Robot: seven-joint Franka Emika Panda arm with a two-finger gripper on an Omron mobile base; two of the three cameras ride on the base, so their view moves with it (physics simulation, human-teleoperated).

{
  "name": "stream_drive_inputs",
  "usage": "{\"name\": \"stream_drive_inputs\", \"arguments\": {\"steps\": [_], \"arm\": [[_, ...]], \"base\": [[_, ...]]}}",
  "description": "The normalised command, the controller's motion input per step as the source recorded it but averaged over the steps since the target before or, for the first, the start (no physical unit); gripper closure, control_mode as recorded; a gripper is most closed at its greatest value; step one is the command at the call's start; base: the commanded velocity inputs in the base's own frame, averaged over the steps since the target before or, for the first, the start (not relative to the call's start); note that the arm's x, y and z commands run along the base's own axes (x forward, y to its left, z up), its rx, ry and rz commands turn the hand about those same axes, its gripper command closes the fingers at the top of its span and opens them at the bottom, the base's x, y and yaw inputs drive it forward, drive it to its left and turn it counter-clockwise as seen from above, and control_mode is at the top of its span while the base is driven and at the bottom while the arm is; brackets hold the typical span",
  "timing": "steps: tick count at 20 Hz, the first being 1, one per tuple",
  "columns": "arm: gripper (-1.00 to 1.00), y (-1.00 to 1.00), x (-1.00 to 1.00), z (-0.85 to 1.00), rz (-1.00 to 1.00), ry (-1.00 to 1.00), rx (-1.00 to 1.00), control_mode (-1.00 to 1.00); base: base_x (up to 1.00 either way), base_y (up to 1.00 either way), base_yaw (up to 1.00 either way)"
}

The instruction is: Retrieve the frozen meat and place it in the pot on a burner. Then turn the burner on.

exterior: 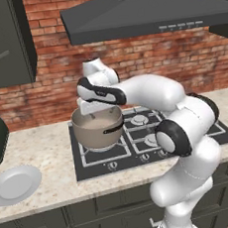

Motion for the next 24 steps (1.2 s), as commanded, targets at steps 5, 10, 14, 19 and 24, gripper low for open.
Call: {"name": "stream_drive_inputs", "arguments": {"steps": [5, 10, 14, 19, 24], "arm": [[-1.0, -0.01, -0.83, 0.42, -0.05, -0.02, 0.02, -1.0], [-1.0, -0.04, -0.85, 0.34, -0.09, 0.0, 0.0, -1.0], [-1.0, -0.08, -0.76, 0.21, -0.12, 0.0, 0.01, -1.0], [-1.0, -0.11, -0.5, -0.01, -0.11, 0.0, 0.03, -1.0], [-1.0, -0.02, 0.0, -0.02, 0.0, -0.01, 0.01, -1.0]], "base": [[0.0, 0.0, 0.0], [0.0, 0.0, 0.0], [0.0, 0.0, 0.0], [0.0, 0.0, 0.0], [0.0, 0.0, 0.0]]}}
